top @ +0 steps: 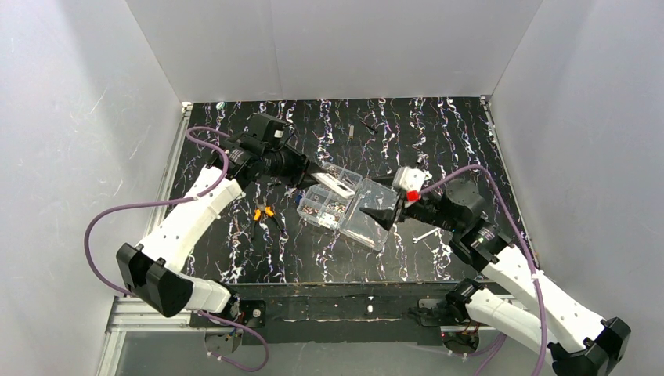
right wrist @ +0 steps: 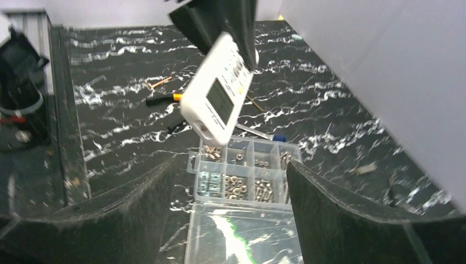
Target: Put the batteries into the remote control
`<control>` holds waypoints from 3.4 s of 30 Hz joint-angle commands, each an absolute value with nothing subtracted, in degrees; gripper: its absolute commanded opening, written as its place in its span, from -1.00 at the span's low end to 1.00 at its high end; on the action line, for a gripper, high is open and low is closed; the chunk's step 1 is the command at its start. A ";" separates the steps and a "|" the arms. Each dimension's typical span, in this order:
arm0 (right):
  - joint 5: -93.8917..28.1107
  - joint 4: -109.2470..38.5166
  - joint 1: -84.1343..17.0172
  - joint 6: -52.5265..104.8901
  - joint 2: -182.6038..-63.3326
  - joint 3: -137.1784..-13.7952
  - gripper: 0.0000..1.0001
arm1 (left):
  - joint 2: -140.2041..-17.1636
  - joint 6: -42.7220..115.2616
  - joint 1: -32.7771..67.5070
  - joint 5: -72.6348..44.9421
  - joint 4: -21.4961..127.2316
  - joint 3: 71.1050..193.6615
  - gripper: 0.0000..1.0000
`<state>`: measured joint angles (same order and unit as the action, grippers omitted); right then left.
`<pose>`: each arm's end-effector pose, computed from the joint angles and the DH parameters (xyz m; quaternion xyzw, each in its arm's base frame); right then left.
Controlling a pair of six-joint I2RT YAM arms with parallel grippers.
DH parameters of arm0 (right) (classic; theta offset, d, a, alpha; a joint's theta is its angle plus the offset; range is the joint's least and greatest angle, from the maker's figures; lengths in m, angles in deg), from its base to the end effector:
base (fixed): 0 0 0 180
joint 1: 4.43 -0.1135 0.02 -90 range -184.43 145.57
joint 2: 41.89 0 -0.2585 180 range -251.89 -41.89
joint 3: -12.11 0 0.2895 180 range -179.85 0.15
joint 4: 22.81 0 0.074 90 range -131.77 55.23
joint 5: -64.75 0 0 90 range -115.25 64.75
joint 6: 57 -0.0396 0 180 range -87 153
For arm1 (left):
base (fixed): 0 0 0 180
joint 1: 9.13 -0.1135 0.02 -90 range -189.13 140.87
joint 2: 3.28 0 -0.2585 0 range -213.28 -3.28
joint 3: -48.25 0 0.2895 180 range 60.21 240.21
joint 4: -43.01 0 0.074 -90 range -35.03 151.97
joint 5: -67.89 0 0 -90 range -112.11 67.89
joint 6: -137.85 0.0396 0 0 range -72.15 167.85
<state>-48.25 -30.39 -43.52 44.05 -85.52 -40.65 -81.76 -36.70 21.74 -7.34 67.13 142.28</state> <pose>0.1681 0.1565 0.3408 -0.4190 0.5585 0.3050 0.6476 0.3024 -0.1925 0.4277 -0.2646 0.7086 -0.5989 0.2632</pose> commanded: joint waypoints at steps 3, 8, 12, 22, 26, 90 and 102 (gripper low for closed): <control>-45.76 -32.25 -48.39 64.04 -85.62 -41.26 0.57 | -82.86 -39.17 21.63 -2.25 72.78 141.01 -1.00; -45.79 -32.37 -50.36 66.44 -88.56 -43.29 0.50 | -82.95 -39.71 21.72 -1.77 70.41 140.03 -1.00; -43.72 -31.44 -52.15 67.34 -91.48 -45.60 0.39 | -83.78 -40.08 21.72 -0.14 68.92 139.66 -1.00; -41.88 -28.18 -54.15 66.35 -93.78 -46.48 0.11 | -83.94 -40.54 21.72 0.68 66.90 138.34 -1.00; -41.13 -28.75 -54.48 65.70 -94.58 -46.93 -0.06 | -84.17 -41.18 21.71 1.62 65.12 137.66 -1.00; -81.51 -73.84 -33.43 30.73 -107.13 -74.06 -0.97 | -67.79 10.08 22.39 34.14 11.66 121.08 0.61; -89.43 -74.05 -28.34 30.26 -107.90 -74.69 -0.97 | -69.61 14.15 26.29 39.11 13.01 123.38 0.56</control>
<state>-82.42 -74.91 -28.73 29.93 -107.86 -71.77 -69.62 9.41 25.24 34.51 12.32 119.63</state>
